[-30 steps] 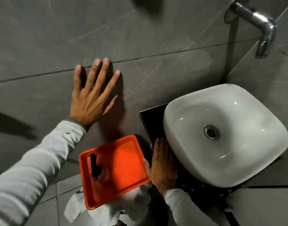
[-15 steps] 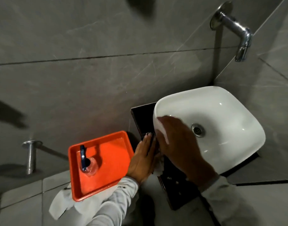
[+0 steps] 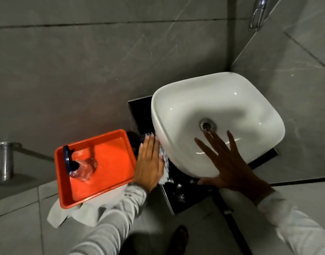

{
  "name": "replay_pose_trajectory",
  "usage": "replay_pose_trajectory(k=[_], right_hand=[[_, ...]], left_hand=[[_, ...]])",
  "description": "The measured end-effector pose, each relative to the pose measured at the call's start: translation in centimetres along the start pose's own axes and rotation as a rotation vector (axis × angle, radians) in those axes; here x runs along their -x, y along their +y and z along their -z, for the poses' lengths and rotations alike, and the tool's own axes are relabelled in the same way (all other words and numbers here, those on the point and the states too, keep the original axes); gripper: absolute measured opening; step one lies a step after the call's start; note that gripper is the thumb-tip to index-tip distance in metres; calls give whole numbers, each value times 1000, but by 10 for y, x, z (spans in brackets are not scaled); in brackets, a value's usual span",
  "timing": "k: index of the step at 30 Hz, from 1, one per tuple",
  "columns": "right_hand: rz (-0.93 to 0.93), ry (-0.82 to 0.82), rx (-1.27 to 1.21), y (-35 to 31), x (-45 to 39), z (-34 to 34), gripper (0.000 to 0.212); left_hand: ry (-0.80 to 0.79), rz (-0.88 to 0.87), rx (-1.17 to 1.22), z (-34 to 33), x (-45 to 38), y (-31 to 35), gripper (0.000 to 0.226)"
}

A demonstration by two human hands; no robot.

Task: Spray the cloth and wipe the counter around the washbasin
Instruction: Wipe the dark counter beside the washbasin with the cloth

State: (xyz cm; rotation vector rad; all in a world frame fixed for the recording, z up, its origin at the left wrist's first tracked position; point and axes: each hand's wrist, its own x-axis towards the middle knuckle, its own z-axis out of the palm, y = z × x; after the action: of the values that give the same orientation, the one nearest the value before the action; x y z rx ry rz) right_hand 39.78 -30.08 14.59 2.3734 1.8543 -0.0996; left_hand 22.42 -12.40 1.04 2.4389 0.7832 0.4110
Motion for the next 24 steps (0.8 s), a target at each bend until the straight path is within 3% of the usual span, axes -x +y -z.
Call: replay_pose_trajectory(k=[5, 8, 12, 15, 19, 24], right_hand=[[170, 41, -37, 10, -6, -7, 110], [210, 72, -53, 13, -4, -9, 106], [218, 98, -105, 16, -1, -9, 104], [190, 110, -146, 14, 0, -10, 103], [173, 83, -147, 14, -3, -11, 104], [180, 78, -153, 21, -2, -12, 103]], left_hand=[[-8, -31, -4, -39, 112, 68, 66], [-3, -60, -56, -37, 108, 66, 63], [16, 164, -67, -17, 62, 56, 63], [65, 273, -96, -28, 66, 86, 59], [-58, 158, -165, -72, 108, 156, 63], [-83, 79, -281, -61, 99, 138, 48]])
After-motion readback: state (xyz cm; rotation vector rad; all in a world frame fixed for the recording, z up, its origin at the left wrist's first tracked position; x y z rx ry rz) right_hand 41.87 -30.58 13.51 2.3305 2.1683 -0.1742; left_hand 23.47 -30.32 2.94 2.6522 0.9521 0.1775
